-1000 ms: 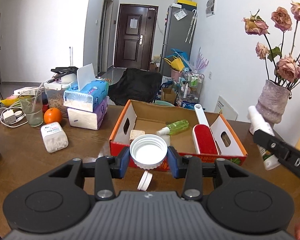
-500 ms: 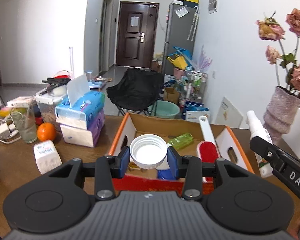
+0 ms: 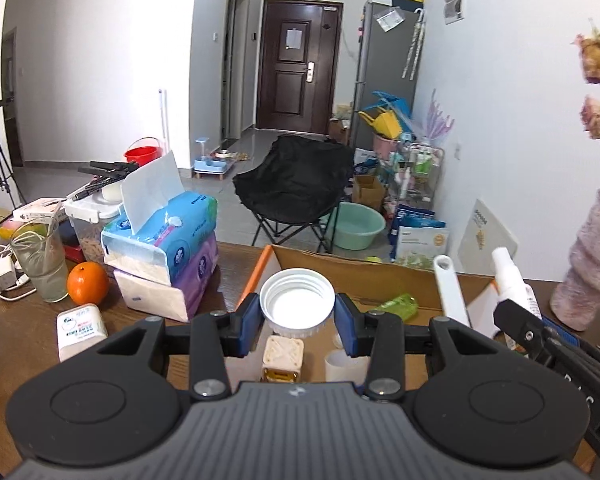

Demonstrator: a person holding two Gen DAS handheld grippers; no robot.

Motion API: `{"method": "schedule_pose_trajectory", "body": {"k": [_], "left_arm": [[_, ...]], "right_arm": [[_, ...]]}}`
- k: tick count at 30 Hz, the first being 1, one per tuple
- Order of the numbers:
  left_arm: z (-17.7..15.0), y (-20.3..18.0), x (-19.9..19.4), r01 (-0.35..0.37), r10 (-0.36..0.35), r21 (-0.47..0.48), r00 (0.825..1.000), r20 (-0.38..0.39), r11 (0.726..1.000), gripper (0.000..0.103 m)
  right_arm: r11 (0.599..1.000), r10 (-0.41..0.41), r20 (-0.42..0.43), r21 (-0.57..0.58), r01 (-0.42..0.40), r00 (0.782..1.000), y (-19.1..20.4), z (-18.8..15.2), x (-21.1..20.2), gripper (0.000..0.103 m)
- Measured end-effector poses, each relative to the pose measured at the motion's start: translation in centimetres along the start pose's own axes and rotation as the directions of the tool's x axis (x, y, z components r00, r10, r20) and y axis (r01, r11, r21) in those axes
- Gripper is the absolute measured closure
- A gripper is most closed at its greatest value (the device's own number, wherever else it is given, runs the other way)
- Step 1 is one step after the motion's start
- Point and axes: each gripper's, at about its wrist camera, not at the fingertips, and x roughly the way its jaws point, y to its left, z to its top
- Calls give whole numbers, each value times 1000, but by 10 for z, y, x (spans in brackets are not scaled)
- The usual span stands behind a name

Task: Organize rigid objects
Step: 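Lower and open the left gripper to drop the cap while the right releases the bottle, then withdraw both tools from the box back over the table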

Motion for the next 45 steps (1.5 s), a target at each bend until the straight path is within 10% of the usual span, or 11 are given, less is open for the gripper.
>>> {"method": "schedule_pose_trajectory", "body": {"k": [30, 33, 36, 38, 45], "left_arm": [[-33, -10, 85, -6, 6, 10, 996, -91, 1000, 61], [-32, -3, 85, -27, 25, -14, 995, -91, 1000, 34], [-33, 1, 79, -35, 34, -6, 998, -56, 999, 17], [-33, 2, 78, -29, 29, 0, 998, -58, 1000, 8], [-32, 6, 71, -31, 31, 5, 999, -45, 1000, 0]], "right_arm": [[999, -33, -103, -23, 31, 994, -32, -25, 71, 76], [998, -57, -125, -36, 53, 991, -32, -26, 73, 74], [997, -73, -128, -39, 68, 989, -35, -26, 72, 51], [996, -82, -119, -43, 77, 990, -36, -25, 69, 16], [995, -94, -112, -40, 90, 989, -36, -23, 68, 0]]}}
